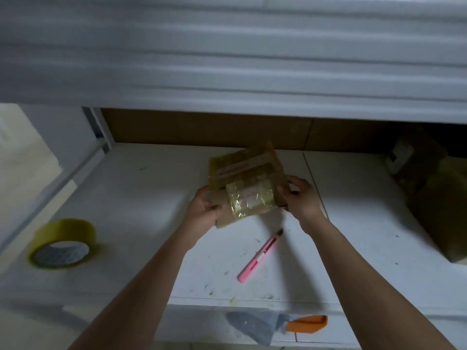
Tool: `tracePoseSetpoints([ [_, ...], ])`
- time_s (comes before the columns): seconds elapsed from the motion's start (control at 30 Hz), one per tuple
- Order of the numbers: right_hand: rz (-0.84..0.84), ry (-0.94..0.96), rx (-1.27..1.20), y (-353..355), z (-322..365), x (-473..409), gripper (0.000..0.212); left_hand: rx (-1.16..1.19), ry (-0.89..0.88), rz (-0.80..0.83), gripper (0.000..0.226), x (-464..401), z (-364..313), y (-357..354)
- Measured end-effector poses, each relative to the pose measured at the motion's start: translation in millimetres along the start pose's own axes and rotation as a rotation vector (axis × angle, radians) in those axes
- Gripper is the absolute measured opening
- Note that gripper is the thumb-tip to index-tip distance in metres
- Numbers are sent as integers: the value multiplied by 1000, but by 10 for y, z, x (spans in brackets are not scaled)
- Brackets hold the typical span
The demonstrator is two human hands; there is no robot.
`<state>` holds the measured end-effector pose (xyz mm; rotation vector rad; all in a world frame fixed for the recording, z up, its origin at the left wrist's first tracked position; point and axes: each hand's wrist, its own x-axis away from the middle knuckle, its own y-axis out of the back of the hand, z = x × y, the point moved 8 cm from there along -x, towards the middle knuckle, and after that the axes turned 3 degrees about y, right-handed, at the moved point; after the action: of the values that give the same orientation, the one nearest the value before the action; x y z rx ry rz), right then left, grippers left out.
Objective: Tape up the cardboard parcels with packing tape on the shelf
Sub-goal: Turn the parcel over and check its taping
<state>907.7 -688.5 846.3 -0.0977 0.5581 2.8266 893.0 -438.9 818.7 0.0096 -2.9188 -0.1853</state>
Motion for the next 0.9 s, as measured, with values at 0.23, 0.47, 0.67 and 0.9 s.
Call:
tracePoseSetpoints([
  [0.23, -62, 321, 235, -572, 950, 319, 23, -294, -166, -154, 70, 14, -189, 1122],
  [0.47, -20, 574, 319, -1198, 1554, 997, 35, -209, -365, -81, 55, 224, -507, 1800],
  [0.67, -164, 445, 180, -1211, 1503, 1288, 50, 2, -408, 55, 43, 396, -465, 1942],
  [0.9, -110, 215, -86, -1405, 1156, 1571, 69, 104, -441, 9, 35, 506, -413, 1961],
])
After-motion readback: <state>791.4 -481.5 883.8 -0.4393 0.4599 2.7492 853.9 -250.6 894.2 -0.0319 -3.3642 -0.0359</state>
